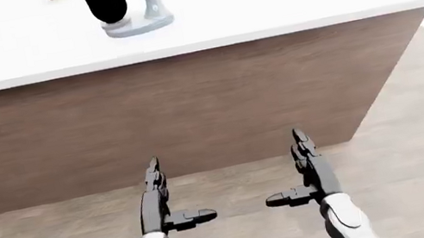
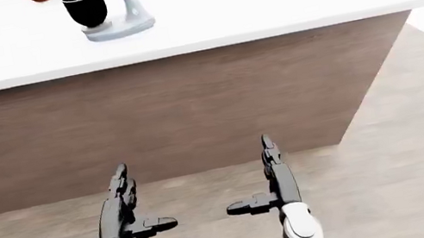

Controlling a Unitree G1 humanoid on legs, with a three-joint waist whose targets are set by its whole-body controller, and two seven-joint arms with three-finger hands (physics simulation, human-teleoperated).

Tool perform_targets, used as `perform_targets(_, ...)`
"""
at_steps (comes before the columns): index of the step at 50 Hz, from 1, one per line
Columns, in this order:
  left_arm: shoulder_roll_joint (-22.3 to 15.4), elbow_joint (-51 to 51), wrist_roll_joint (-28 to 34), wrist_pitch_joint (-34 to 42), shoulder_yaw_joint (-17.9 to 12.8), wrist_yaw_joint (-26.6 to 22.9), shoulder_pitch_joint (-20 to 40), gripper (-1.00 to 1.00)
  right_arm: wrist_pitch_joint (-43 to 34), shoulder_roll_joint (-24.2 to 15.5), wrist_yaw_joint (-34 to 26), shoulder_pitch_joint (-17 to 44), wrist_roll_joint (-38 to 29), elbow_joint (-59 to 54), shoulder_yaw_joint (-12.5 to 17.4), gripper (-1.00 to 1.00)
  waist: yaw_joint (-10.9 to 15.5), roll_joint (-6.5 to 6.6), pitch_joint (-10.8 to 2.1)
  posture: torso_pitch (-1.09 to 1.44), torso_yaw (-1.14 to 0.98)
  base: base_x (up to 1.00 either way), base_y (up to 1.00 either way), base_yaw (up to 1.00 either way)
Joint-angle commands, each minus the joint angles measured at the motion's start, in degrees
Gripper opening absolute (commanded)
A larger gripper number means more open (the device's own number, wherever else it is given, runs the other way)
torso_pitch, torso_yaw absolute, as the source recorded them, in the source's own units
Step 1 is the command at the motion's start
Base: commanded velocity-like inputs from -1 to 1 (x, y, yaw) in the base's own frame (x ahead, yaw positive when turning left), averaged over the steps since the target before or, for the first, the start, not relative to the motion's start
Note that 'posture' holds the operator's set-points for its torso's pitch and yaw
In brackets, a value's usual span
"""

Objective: Open the stand mixer head.

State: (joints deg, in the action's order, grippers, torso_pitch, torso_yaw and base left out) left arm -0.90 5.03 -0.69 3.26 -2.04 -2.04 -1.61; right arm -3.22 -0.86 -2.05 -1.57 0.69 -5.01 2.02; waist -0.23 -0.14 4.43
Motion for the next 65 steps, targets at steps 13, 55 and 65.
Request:
perform_targets(13,-0.68,-0.58,-0.08,-5.83,-1.32,1.15,3.45,0.99,6.98,-0.02,-1.85,1.96,2.82,5.12,0.20,1.00,0.42,-0.27,-4.52,0.00,0.00,0.00,0.00,0.00)
perform_targets(55,-10.69,-52.24,-34.14,7.73,-13.06,21.46,20.09,0.99,-16.41,-6.19,7.46,21.05,23.23,57.93,5.37,1.00,0.37,0.44,-3.20,0.00,0.00,0.00,0.00,0.00)
perform_targets(65,-10.19,-52.21,-33.02,7.54,-12.82,20.95,19.54,0.99,-15.67,-5.24,6.02,19.47,22.59,57.71,4.85,1.00,-1.20,3.09,-2.79,0.00,0.00,0.00,0.27,0.00)
